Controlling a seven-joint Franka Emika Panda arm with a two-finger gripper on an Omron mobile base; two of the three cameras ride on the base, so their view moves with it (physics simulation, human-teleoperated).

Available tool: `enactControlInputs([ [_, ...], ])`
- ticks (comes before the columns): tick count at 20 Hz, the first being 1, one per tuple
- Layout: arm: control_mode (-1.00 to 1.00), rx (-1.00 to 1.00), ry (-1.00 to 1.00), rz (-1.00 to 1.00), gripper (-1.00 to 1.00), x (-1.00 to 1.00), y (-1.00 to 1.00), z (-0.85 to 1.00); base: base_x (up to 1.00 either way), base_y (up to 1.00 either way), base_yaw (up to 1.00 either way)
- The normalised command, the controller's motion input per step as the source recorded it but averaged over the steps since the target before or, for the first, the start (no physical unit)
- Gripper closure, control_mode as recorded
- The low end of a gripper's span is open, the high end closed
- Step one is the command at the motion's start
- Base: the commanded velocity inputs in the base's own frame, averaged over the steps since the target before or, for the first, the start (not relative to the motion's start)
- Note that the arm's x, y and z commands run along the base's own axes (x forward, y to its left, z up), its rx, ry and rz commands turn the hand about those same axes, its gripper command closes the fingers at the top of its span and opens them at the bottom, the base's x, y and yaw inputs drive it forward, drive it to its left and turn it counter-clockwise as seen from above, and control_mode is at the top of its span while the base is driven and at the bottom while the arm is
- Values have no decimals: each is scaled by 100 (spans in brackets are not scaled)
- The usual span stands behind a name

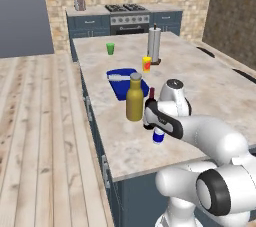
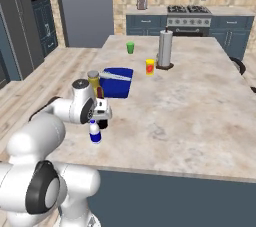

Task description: Place the drinks on the dining counter in a tight cluster.

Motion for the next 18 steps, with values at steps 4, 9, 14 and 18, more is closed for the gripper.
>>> enactControlInputs([
  [4, -100, 0, 0, 0, 100, 5, 0, -13, 0, 0, 0],
  [9, -100, 0, 0, 0, 100, 1, 0, -6, 0, 0, 0],
  [14, -100, 0, 0, 0, 100, 0, 0, -2, 0, 0, 0],
  [18, -100, 0, 0, 0, 100, 0, 0, -16, 0, 0, 0],
])
